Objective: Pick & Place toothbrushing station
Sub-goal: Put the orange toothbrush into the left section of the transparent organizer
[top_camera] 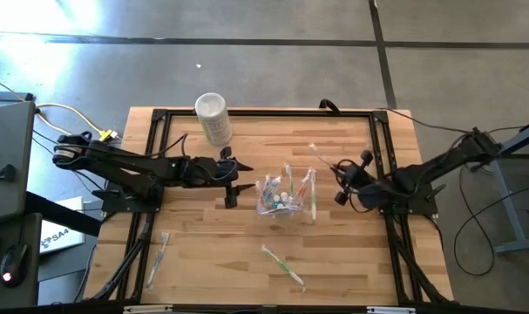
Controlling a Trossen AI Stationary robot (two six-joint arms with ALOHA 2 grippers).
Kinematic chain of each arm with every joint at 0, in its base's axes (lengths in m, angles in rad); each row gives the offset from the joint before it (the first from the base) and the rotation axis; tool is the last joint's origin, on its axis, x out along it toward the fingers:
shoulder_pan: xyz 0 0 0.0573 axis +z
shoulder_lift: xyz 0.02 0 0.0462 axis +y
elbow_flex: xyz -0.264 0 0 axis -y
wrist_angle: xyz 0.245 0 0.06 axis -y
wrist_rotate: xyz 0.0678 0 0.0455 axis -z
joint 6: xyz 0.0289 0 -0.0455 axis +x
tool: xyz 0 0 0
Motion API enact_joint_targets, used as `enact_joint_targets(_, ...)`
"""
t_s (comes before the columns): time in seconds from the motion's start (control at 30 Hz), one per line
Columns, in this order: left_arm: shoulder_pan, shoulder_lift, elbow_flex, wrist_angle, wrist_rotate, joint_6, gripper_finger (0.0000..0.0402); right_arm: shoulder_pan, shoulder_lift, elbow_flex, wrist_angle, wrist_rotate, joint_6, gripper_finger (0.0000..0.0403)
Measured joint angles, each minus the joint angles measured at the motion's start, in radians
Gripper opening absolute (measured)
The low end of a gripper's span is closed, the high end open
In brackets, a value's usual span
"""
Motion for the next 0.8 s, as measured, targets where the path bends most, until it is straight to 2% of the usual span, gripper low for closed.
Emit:
enact_joint_targets(0.2,0.0,0.04,0.001,0.049,0.014,0.039,0.0228,0.1,0.0,0.0,0.185,0.11,-0.177,0.0019)
enact_joint_targets(0.37,0.0,0.04,0.0,0.115,0.032,0.071,0.0228,0.154,0.0,0.0,0.367,0.096,-0.35,0.0019)
enact_joint_targets(0.6,0.0,0.044,0.0,0.262,0.172,0.14,0.0228,0.16,0.0,-0.012,0.574,-0.104,-0.453,0.0019)
enact_joint_targets(0.8,0.0,0.113,0.001,0.443,0.274,0.186,0.0228,0.137,0.001,-0.045,0.76,-0.312,-0.534,0.0019)
